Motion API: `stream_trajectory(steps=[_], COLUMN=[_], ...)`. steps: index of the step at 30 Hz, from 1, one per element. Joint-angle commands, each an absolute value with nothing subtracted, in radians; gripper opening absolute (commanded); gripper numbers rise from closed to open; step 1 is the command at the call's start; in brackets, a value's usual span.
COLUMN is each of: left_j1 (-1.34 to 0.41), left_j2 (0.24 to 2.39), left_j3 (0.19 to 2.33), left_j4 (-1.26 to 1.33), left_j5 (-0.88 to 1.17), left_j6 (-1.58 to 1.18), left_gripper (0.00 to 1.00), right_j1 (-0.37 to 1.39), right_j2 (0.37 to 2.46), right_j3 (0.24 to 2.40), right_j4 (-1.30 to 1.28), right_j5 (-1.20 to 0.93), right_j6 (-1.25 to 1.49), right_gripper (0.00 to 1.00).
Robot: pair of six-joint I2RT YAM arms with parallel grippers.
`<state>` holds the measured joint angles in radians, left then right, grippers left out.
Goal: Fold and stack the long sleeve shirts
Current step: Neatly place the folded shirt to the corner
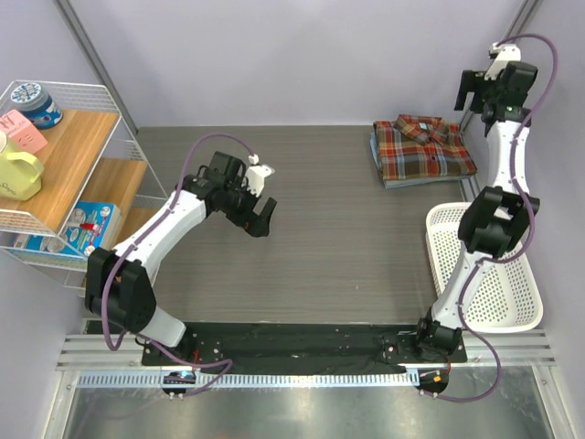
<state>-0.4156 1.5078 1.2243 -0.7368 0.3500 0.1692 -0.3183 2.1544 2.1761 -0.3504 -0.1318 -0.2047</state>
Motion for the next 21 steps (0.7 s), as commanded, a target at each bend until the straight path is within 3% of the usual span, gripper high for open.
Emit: stream_trajectory(steps=[1, 7, 14, 21], left_j1=[-0.382, -0.367, -0.367, -0.367], left_j2=[1.526, 1.555, 1.54, 1.48], left_j3=[1.38, 1.476, 1.373, 1.305], left_j4=[-0.836, -0.894, -0.876, -0.827], left_j5=[0.396, 0.315, 0.262, 0.184], left_j6=[0.074, 0.032, 0.026, 0.031], left_gripper=[1.0, 1.0, 1.0, 1.0], right_j1=[-0.288, -0.161, 0.103, 0.215], right_j2=[1.955, 1.691, 1.461, 1.324], right_j3=[2.142, 1.76, 1.314, 1.187], right_j4=[-0.544, -0.598, -0.592, -0.624], right_j5=[-0.333, -0.422, -0.376, -0.299], right_j6=[-0.063, 0.011, -0.048, -0.133], right_gripper=[1.0, 1.0, 1.0, 1.0])
